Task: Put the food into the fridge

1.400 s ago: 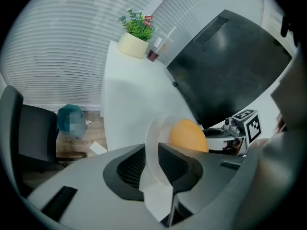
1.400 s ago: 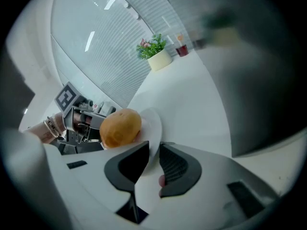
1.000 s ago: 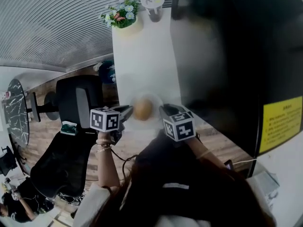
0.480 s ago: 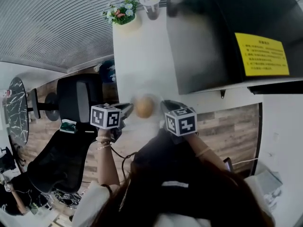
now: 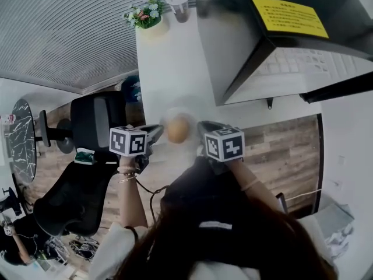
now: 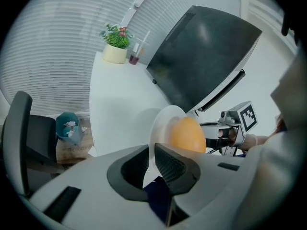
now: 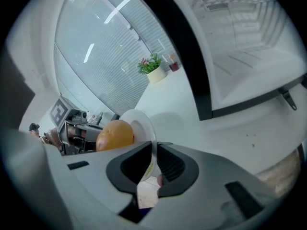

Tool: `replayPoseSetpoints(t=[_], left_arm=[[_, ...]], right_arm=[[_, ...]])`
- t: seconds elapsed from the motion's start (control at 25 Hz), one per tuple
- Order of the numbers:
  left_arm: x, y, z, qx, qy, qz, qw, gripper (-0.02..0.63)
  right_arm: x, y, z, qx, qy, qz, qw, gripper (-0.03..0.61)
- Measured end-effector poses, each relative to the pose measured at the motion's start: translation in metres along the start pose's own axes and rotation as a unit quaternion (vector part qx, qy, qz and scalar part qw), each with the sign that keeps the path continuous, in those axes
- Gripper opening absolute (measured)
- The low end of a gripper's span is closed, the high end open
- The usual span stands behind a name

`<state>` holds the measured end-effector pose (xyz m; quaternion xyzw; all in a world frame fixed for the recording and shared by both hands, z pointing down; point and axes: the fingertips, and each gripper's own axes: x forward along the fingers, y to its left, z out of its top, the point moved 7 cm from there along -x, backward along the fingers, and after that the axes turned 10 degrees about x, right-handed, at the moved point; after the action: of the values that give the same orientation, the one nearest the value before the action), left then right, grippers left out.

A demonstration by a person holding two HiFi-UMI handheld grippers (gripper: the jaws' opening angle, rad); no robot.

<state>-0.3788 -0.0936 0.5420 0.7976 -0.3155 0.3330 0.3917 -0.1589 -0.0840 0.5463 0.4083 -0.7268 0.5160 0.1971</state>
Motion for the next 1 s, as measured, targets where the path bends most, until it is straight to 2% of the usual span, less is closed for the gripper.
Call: replayPoseSetpoints(t=[0.24, 0.64, 1.0], left_arm=[[0.0, -0.017, -0.001, 0.021, -0.004, 0.0, 0.9998, 0.039], [0.008, -0.047, 0.003, 0.027, -0.005, -0.021, 0.9994, 0.035], [0.031, -0.102, 0.018, 0.041, 0.0, -0.028, 0.9988, 0.035]], right_arm=[[-0.014, -0.005, -0.007, 0.003, -0.012, -0.01, 1.0, 0.04], [-0.041, -0.021, -0.01, 0.008, -0.023, -0.009, 1.0, 0.04], [-0.09, -0.062, -0.012, 0.023, -0.031, -0.002, 0.999, 0.04]])
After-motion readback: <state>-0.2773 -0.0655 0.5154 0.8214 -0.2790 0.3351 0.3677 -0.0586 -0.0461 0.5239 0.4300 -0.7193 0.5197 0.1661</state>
